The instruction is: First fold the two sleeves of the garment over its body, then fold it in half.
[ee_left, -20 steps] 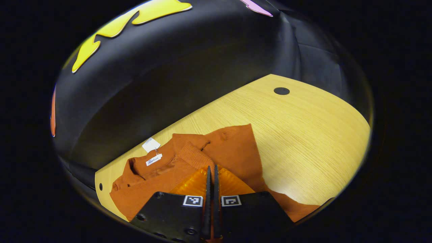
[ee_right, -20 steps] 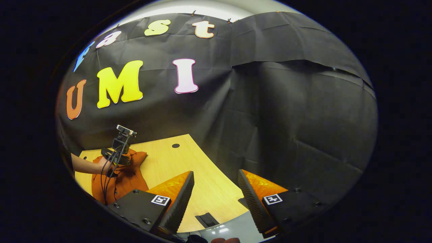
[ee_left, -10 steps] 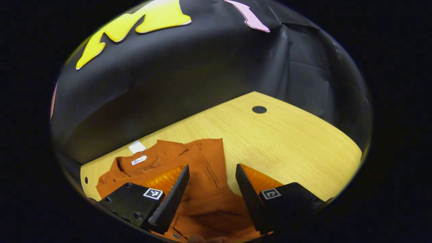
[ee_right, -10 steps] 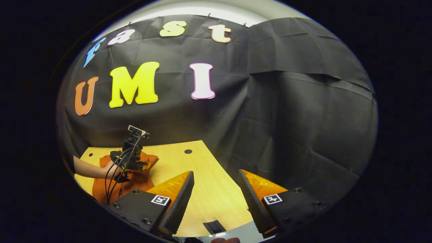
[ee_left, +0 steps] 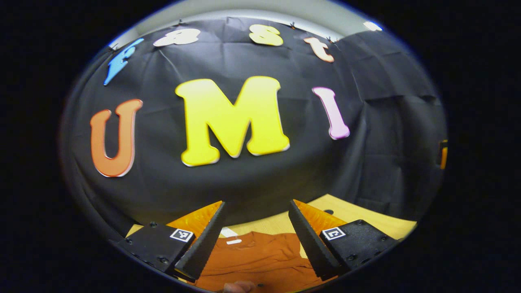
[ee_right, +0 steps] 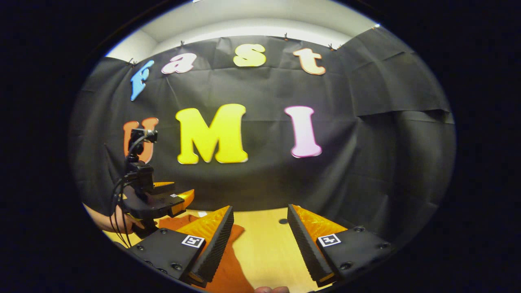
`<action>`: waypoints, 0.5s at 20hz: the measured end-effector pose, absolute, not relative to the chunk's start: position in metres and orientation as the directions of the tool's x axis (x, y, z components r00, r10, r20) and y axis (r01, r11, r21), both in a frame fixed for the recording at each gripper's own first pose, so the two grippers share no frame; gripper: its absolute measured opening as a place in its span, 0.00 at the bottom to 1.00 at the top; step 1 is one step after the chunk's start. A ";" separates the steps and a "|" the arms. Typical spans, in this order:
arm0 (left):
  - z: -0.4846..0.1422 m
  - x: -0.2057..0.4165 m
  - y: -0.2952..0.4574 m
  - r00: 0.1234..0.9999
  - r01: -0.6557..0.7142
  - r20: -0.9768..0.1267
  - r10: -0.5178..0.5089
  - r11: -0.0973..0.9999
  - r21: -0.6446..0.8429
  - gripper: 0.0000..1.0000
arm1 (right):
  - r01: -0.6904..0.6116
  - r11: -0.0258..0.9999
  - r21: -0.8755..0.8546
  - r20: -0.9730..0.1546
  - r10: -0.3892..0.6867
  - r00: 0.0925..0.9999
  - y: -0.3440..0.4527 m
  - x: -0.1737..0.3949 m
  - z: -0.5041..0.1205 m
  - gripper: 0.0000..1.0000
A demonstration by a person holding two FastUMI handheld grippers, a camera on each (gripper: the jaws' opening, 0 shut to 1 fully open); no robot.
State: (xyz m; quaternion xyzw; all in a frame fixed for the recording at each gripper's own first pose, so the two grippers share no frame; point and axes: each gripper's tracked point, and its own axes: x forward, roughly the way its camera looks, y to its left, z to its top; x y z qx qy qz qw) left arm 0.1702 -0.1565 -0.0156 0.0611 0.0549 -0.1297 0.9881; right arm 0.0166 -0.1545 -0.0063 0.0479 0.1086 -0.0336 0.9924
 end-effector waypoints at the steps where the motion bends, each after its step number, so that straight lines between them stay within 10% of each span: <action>1: 0.002 0.153 -0.138 0.968 0.239 -0.097 -0.231 0.967 0.089 0.98 | 0.051 0.995 0.085 -0.203 -0.033 0.979 -0.142 0.026 0.000 0.87; 10: 0.040 0.091 -0.039 0.997 0.051 -0.065 -0.052 0.999 -0.013 0.99 | -0.042 0.994 0.101 -0.151 0.057 0.987 -0.066 0.061 0.019 0.88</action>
